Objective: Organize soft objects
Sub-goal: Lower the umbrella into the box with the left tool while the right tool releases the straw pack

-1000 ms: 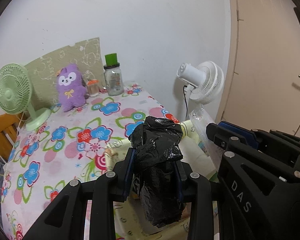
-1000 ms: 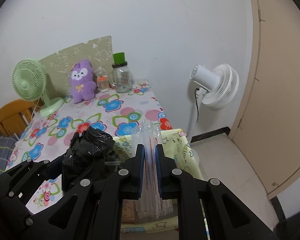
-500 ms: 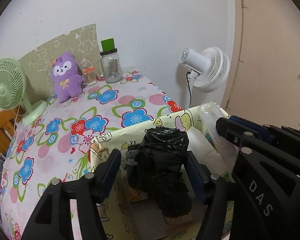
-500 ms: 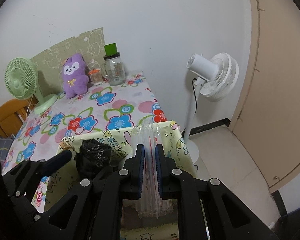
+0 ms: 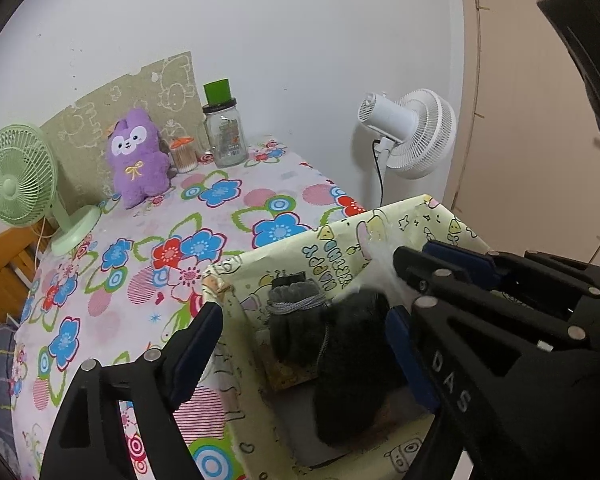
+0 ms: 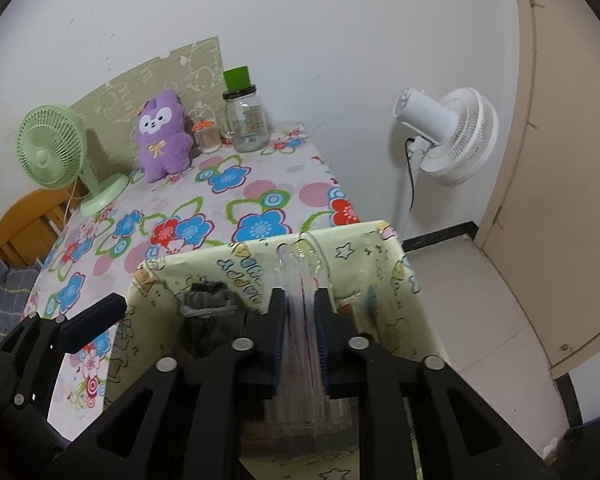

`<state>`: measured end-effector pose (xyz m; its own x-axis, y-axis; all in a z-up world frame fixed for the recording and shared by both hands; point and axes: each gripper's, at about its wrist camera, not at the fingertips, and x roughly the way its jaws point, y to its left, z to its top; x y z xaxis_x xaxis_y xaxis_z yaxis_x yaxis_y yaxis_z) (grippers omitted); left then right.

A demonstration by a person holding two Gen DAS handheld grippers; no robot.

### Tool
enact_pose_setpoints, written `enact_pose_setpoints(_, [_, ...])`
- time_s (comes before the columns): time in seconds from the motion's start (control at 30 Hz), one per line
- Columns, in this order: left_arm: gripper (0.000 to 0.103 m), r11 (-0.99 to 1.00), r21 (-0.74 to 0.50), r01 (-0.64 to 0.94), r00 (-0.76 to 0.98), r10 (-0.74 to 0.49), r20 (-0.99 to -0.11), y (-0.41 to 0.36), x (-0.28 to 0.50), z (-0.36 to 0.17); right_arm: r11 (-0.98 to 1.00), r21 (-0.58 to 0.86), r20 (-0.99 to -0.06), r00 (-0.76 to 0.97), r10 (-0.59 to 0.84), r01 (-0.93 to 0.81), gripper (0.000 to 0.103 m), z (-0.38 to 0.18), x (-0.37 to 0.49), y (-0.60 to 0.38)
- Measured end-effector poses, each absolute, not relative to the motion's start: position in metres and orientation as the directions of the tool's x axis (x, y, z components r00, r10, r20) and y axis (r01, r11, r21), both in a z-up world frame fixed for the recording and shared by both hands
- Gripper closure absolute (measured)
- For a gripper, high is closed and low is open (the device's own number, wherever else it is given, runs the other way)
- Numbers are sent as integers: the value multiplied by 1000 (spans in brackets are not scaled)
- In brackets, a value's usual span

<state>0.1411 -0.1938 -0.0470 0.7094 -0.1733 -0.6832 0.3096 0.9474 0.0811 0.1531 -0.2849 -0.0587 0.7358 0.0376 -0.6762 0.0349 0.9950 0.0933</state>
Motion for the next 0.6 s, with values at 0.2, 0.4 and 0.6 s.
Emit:
enact_pose_setpoints(0.2, [12, 950, 86, 301, 724, -169, -669, -185, 134, -42, 991, 127, -661, 748, 55, 40, 43, -55, 146, -279])
enact_pose_setpoints(0.4, [9, 954, 84, 288, 738, -165, -654, -173, 126, -36, 993, 110, -650, 758, 46, 34, 33, -48, 136, -266])
enact_pose_setpoints(0.6, [5, 958, 66, 278, 744, -171, -646, -158, 118, -32, 994, 106, -632, 774, 42, 32, 24, -42, 123, -255])
